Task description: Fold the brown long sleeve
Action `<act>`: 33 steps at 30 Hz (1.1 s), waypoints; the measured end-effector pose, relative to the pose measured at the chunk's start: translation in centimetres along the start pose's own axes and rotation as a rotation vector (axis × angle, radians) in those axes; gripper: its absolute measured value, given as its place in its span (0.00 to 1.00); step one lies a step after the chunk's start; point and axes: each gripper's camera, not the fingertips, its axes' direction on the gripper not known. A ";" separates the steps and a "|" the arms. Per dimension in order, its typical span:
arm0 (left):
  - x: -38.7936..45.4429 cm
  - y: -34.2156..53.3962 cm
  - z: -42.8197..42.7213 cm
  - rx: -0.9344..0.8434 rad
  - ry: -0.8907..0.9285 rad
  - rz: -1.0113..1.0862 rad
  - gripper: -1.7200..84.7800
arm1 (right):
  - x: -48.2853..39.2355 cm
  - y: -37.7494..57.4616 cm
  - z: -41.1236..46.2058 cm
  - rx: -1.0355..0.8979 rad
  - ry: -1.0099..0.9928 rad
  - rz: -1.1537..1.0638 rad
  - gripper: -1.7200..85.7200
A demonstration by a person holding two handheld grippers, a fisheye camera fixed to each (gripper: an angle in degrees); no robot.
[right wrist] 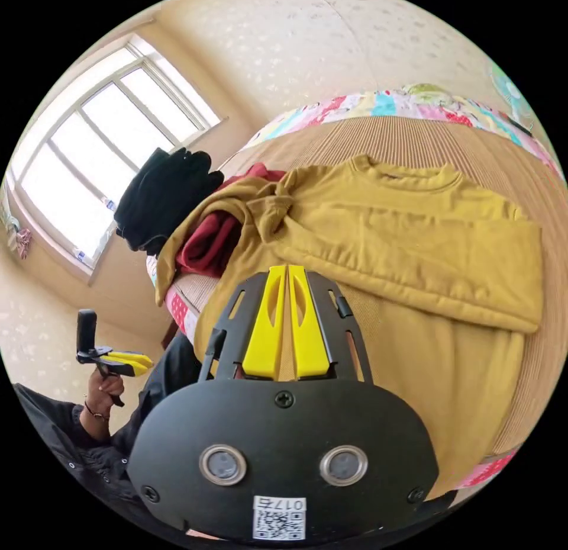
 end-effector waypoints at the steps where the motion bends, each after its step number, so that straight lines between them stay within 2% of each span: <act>1: -0.2 0.3 -0.8 0.023 -0.025 -0.001 0.09 | 0.1 0.6 0.8 -0.009 -0.009 0.016 0.03; 5: -1.5 -0.1 -3.9 0.061 -0.208 -0.009 0.12 | -0.8 3.3 1.5 0.016 -0.025 0.025 0.03; 10: -1.6 -3.1 -7.9 0.176 -0.505 0.055 0.14 | -3.3 3.8 -0.9 0.034 0.162 -0.073 0.03; 13: -2.8 -5.8 -8.3 0.161 -0.626 0.023 0.17 | -3.9 4.0 -1.9 0.055 0.272 -0.096 0.03; 17: -5.5 -8.5 -7.2 0.135 -0.656 -0.018 0.17 | -2.5 4.9 -2.2 0.054 0.478 -0.012 0.03; 22: -8.2 -9.6 -6.9 0.099 -0.693 -0.023 0.11 | -0.2 7.2 -4.4 0.133 0.445 0.128 0.03; 24: -8.5 -9.6 -7.8 0.069 -0.693 -0.013 0.07 | 1.0 7.7 -4.4 0.100 0.482 0.165 0.02; 27: -8.3 -8.9 -11.7 0.115 -0.533 0.004 0.06 | 1.8 8.0 -4.7 0.091 0.515 0.148 0.03; 30: -7.5 -8.0 -18.0 0.238 -0.169 0.046 0.06 | 2.8 7.8 -5.5 0.095 0.516 0.158 0.03; 32: -7.4 -8.4 -22.6 0.310 0.258 0.120 0.06 | 3.3 7.5 -6.4 0.128 0.477 0.195 0.03; 33: -7.3 -8.8 -23.6 0.319 0.350 0.131 0.06 | 3.3 7.2 -7.0 0.154 0.479 0.183 0.03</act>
